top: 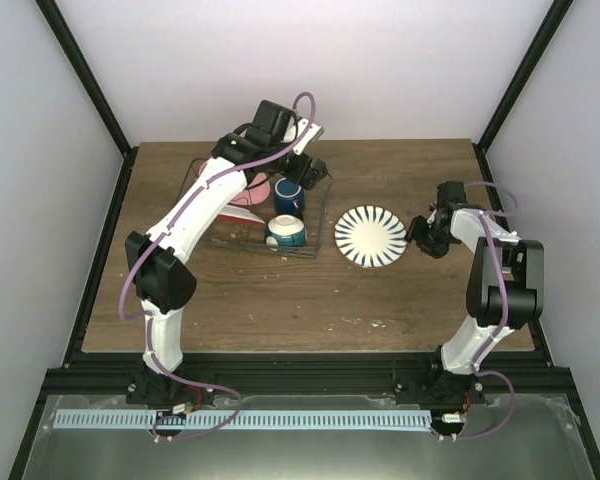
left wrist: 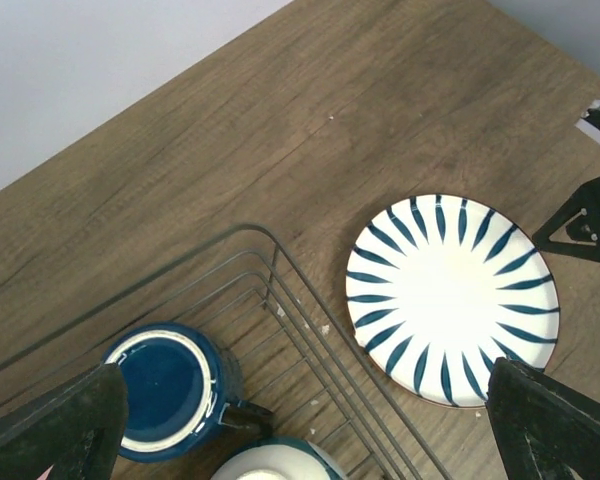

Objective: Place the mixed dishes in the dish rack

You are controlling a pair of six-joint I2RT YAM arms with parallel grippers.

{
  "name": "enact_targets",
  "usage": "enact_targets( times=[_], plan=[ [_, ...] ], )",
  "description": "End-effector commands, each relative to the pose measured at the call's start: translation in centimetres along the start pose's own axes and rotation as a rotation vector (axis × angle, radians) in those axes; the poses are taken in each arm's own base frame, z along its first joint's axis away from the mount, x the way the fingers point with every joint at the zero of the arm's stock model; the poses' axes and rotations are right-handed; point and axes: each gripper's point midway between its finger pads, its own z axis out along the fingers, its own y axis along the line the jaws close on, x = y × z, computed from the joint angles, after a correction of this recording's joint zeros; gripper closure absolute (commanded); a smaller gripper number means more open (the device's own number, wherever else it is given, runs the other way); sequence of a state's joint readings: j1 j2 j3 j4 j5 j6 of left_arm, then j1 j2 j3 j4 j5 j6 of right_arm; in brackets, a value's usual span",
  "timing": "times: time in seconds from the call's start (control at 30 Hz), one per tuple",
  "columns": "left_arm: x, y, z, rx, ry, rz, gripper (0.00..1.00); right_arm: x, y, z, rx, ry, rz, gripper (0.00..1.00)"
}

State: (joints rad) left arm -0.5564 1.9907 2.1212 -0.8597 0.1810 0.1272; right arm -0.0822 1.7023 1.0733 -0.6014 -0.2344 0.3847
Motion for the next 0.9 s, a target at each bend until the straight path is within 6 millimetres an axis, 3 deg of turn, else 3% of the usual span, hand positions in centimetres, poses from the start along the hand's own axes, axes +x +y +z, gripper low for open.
enact_targets(
  times=[0.0,0.27,0.43,0.7,0.87],
  plan=[
    [1.1,-0.8,0.5,0.031,0.038,-0.022,0.00,0.4,0.4,1.1,0.002,0.011,-0.031,0.41],
    [1.3,-0.7,0.3,0.020,0.044,-0.006,0.00,1.3,1.6,3.6,0.011,0.050,-0.085,0.50],
    [1.3,-0.6,0.1,0.008,0.045,0.005,0.00,1.5,1.1,4.5,0.042,0.061,-0.089,0.59],
    [1.6,-0.6,0.4,0.015,0.056,0.006,0.00,2.0,0.7,5.7,0.036,0.071,-0.089,0.97],
    [2.3,-0.5,0.5,0.040,0.077,-0.044,0.00,2.5,1.4,5.9,-0.026,0.076,-0.071,0.99]
  ],
)
